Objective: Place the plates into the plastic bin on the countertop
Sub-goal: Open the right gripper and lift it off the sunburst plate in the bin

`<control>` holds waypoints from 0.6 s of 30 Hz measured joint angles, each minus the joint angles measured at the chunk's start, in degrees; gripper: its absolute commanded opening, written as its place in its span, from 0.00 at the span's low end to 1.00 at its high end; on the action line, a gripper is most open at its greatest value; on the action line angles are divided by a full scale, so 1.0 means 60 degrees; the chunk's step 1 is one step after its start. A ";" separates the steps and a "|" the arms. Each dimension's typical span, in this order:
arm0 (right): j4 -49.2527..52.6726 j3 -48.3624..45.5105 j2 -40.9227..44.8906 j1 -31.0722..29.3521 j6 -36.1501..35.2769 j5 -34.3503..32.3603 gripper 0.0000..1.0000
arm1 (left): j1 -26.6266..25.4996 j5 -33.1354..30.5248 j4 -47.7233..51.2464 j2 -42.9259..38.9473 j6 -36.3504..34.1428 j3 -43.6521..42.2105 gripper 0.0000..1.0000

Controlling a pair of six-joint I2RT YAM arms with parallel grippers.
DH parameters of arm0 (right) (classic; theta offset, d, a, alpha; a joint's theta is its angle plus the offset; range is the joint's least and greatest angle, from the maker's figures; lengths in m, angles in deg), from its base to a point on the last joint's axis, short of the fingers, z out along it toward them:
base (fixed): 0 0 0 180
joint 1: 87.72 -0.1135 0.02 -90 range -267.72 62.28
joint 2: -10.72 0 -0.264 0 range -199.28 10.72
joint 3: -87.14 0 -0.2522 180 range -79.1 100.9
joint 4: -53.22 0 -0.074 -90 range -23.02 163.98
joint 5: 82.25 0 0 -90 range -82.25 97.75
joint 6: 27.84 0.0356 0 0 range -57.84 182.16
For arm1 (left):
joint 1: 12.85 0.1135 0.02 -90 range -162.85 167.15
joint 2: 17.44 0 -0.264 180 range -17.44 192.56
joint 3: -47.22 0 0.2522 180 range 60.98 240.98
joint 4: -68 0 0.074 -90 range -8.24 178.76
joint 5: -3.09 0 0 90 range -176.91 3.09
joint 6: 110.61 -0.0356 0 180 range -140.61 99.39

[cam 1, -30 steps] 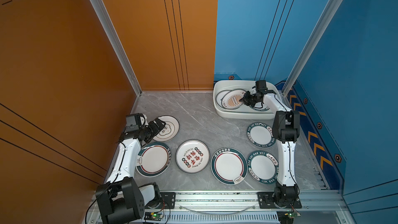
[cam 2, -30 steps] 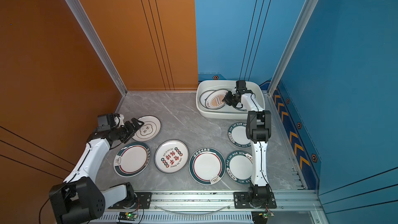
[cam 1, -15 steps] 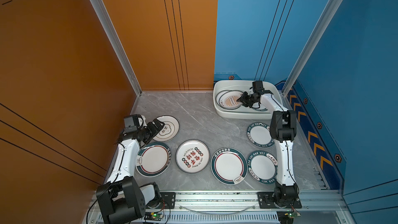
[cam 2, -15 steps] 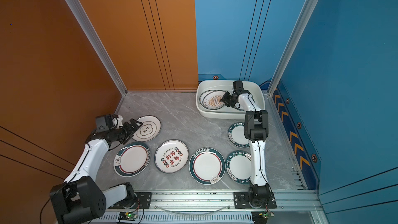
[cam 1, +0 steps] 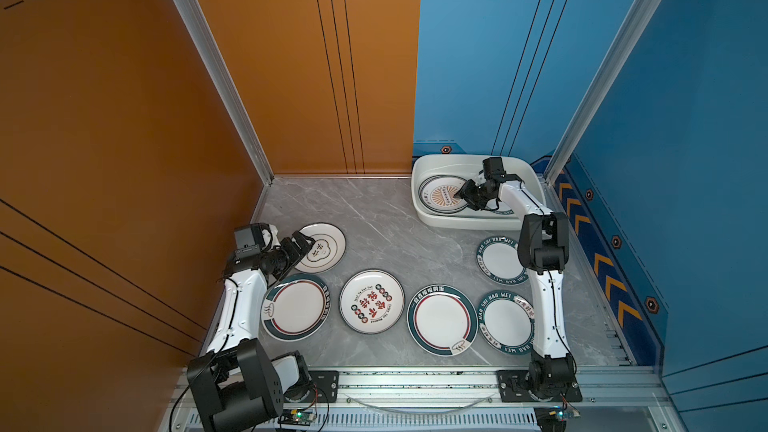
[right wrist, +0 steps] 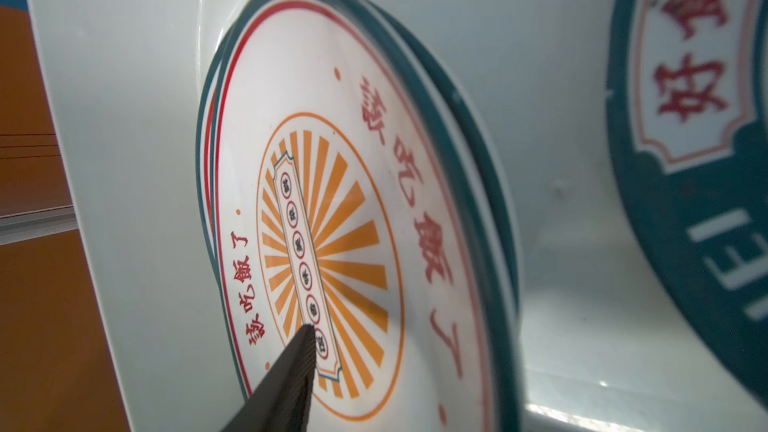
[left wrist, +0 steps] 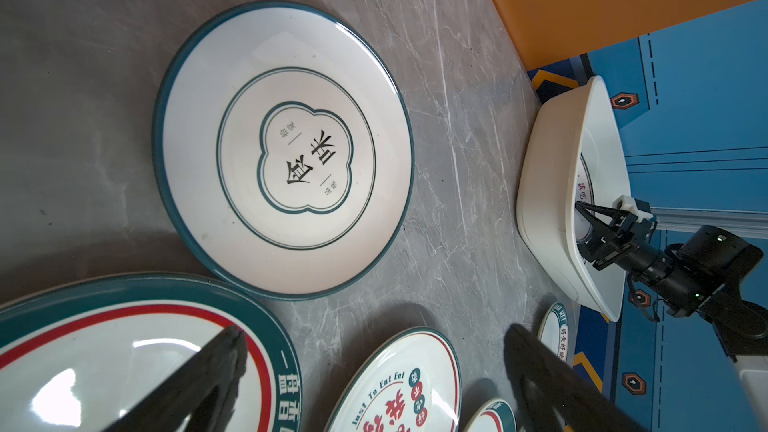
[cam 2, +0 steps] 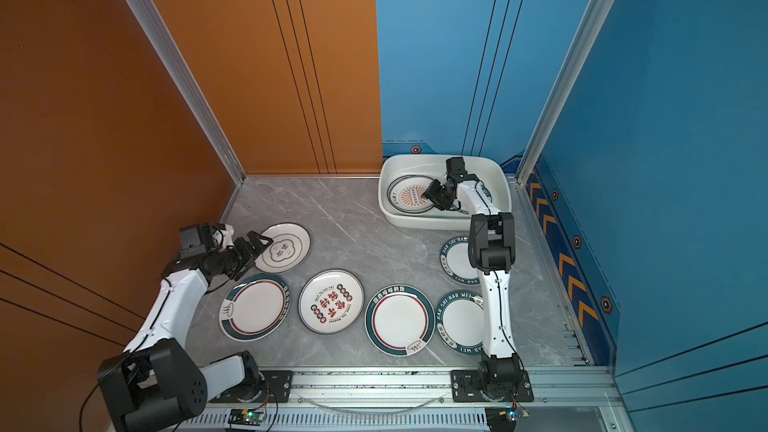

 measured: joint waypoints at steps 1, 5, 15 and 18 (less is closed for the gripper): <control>0.0073 0.0033 0.0011 -0.0029 -0.0095 -0.0098 0.51 | 0.0029 0.0000 0.0058 -0.0015 -0.0047 0.0004 0.99; 0.0517 0.0240 0.0036 -0.0120 -0.0426 -0.0532 0.52 | 0.0160 0.0015 0.0277 -0.0142 -0.0233 0.0000 0.99; 0.1472 0.0783 0.0066 -0.0182 -0.0958 -0.1180 0.54 | 0.0441 0.0153 0.0539 -0.0317 -0.0433 0.0004 0.99; 0.1887 0.1013 0.0066 -0.0182 -0.1133 -0.1515 0.54 | 0.0459 0.0197 0.0568 -0.0317 -0.0474 0.0000 0.99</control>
